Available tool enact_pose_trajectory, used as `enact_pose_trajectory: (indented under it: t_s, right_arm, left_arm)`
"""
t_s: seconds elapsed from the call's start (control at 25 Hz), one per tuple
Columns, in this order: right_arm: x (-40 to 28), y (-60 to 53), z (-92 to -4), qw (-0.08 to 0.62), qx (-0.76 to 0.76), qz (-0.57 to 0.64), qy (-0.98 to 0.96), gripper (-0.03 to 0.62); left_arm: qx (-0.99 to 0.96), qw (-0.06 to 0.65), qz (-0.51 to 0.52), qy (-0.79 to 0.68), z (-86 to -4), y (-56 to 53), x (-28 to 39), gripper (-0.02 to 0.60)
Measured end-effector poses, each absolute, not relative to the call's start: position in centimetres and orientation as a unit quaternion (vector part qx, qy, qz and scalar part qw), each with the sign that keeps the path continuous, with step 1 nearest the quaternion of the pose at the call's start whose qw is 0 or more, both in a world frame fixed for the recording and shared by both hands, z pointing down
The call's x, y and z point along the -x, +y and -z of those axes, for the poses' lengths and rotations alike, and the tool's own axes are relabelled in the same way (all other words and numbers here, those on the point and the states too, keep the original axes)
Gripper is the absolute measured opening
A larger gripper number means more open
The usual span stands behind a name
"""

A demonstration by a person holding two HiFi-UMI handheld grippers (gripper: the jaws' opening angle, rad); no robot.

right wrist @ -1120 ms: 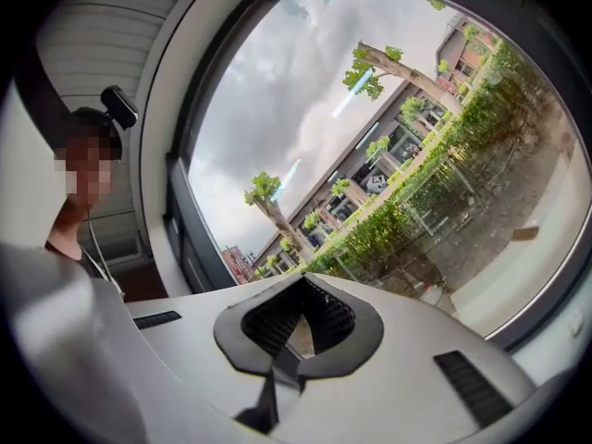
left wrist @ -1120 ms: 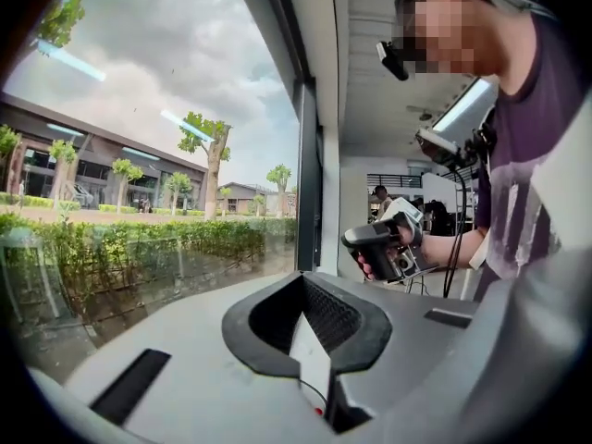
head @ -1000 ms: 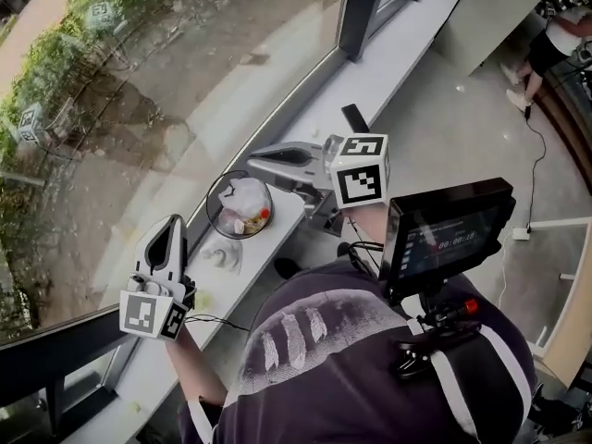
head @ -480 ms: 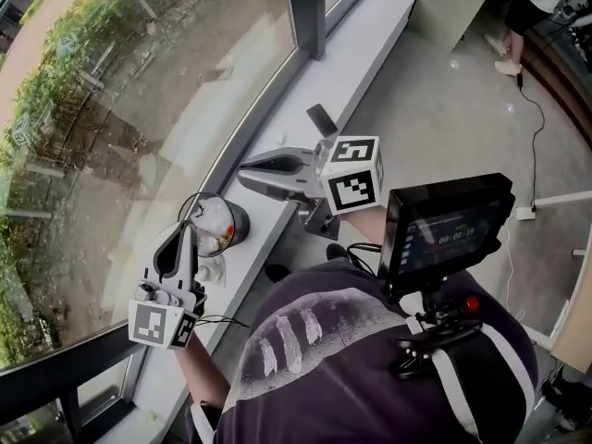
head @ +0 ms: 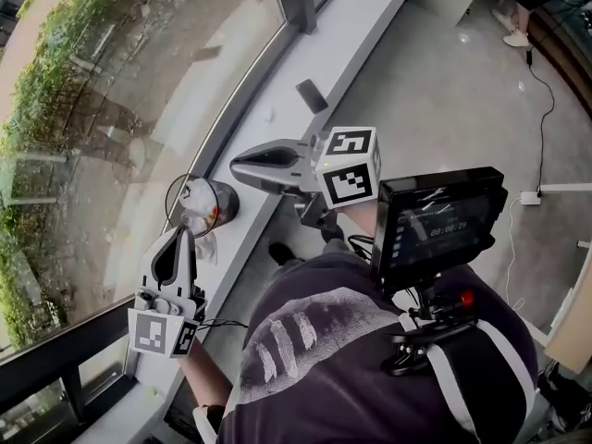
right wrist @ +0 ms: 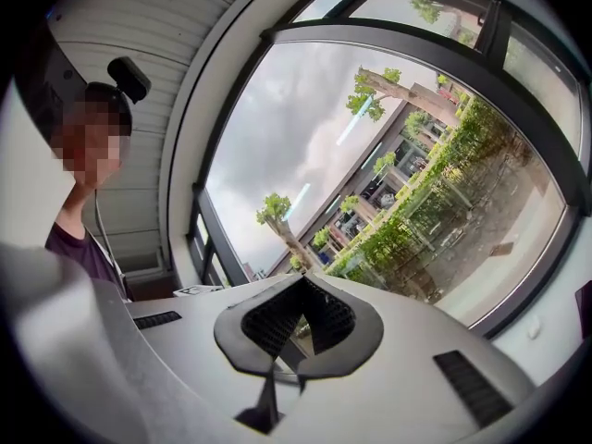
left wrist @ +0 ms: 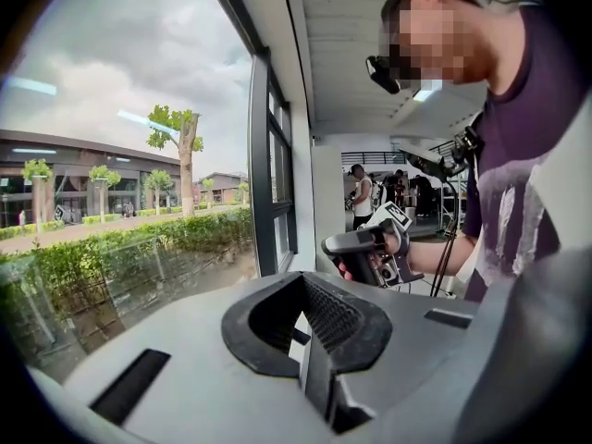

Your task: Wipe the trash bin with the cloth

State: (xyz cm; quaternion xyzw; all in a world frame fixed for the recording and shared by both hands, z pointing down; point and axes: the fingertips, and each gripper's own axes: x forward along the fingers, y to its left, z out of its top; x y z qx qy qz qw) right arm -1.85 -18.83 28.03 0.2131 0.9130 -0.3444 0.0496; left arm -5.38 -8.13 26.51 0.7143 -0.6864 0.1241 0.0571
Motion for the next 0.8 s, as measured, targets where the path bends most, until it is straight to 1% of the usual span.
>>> enact_pose_trajectory:
  t_s: [0.16,0.36,0.48,0.64,0.8]
  right_arm:
    - [1.6,-17.9,-28.3,0.048,-0.223,0.349,0.909,-0.002]
    - [1.6,-17.7,-28.5,0.042,-0.218,0.359,0.907,-0.002]
    - [0.2,-16.6,-27.9,0.045,-0.207,0.356,0.91,-0.002]
    - [-1.8,-13.4,-27.0,0.027,-0.194,0.339,0.92,-0.002]
    - [-1.4,-8.9,-27.5,-0.001,-0.192,0.335,0.923,-0.002]
  left_arm:
    - [-0.705,0.072,-0.139,-0.692,-27.2,-7.4,5.3,-0.003]
    - [-0.714,0.073,-0.116,-0.687,-26.3,-7.6,5.0,-0.003]
    - [-0.718,0.077,-0.11,-0.683,-26.3,-6.1,3.7,-0.003]
    - [-0.726,0.069,-0.087,-0.679,-26.3,-3.0,2.3,-0.003]
    - [-0.719,0.077,-0.041,-0.689,-26.8,0.8,4.3,-0.003]
